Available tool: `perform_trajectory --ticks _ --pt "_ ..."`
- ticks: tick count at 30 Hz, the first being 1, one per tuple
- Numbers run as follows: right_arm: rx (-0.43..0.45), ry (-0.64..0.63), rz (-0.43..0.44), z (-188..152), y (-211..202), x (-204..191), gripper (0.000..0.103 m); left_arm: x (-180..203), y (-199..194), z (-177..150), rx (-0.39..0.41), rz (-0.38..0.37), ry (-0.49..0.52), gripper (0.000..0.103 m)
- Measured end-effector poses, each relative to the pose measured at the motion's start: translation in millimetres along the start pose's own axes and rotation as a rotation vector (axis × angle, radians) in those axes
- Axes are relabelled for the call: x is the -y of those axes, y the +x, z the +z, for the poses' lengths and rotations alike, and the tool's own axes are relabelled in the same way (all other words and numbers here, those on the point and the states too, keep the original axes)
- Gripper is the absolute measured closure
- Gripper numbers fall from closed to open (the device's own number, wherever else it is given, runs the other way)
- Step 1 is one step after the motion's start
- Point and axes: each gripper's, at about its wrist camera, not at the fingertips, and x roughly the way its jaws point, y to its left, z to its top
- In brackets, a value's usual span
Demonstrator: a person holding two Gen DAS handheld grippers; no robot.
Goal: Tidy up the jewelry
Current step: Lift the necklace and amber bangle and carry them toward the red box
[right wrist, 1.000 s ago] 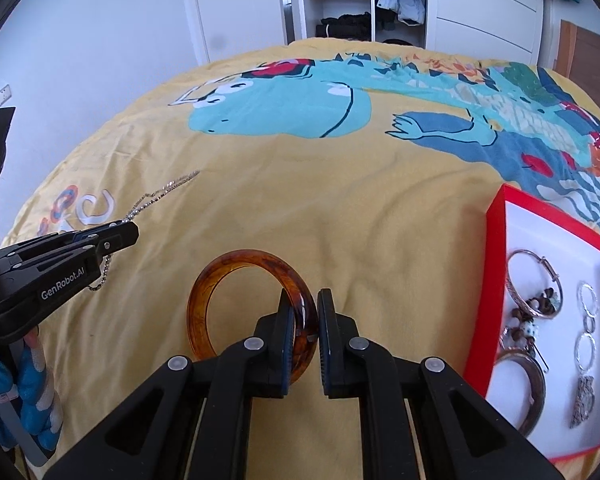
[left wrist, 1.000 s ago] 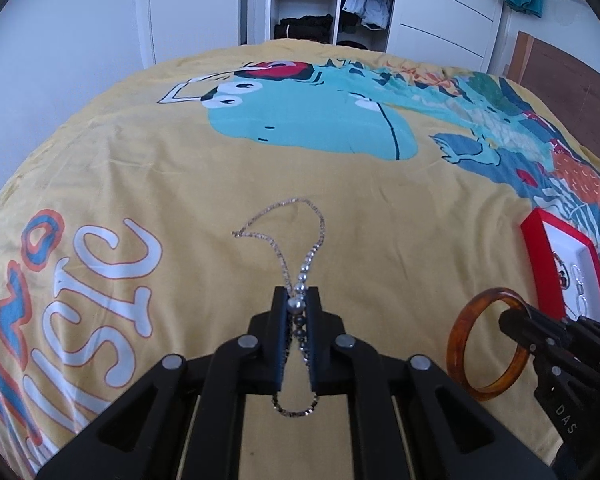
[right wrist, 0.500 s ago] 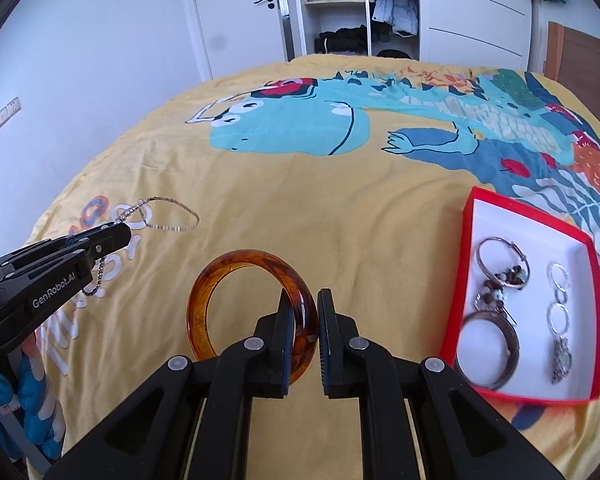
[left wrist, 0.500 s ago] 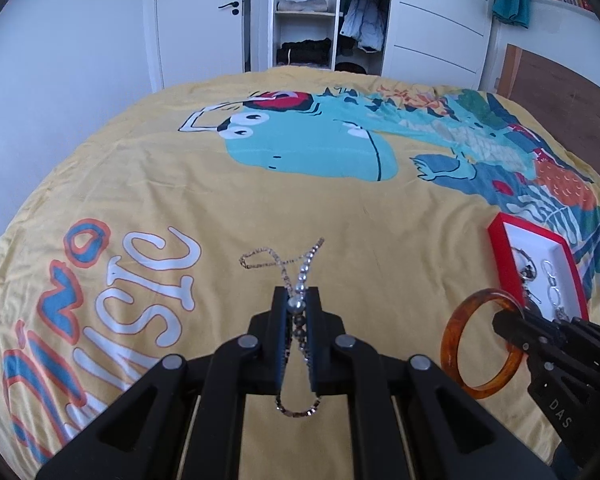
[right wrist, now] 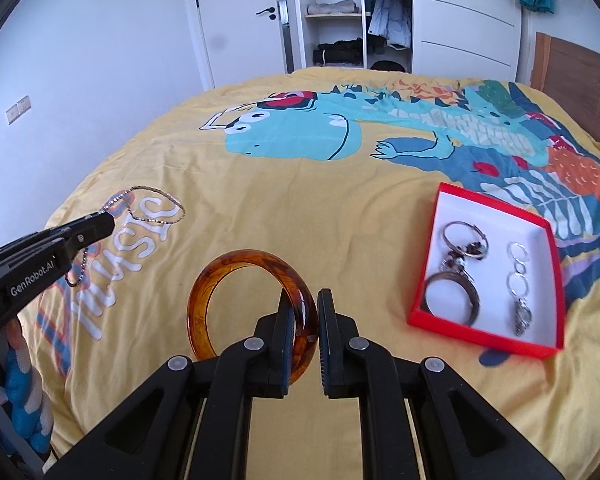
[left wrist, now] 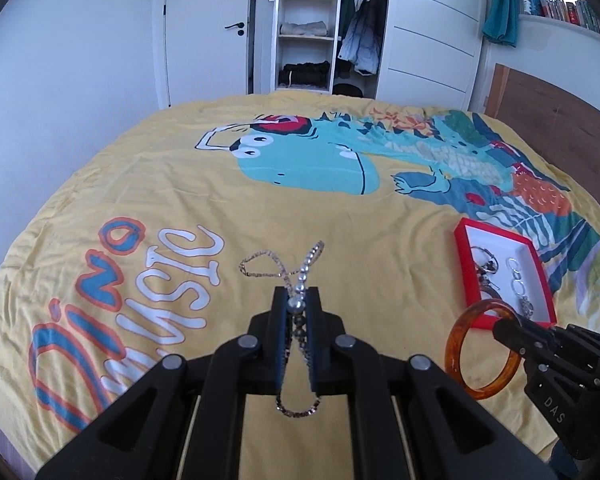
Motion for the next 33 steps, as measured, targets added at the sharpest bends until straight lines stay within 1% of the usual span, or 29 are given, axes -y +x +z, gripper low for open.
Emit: perform_trajectory --ticks 9,15,21,27,33 --pt "0.04 0.013 -0.001 -17 -50 -9 0.092 -8 -55 -22 0.028 0.0 0.009 0.095" --pt "0.083 0.004 0.001 -28 -84 -15 0.092 -1 -96 -38 0.057 0.013 0.043 0.095" --pt "0.126 -0.015 0.017 -40 -116 -17 0.092 6 -129 -51 0.075 0.018 0.053 0.095" --pt "0.166 0.011 0.011 -50 -144 1 0.092 23 -151 -56 0.084 -0.003 0.066 0.095" --pt "0.198 0.062 -0.006 -55 -167 34 0.092 60 -159 -49 0.087 -0.029 0.111 0.095"
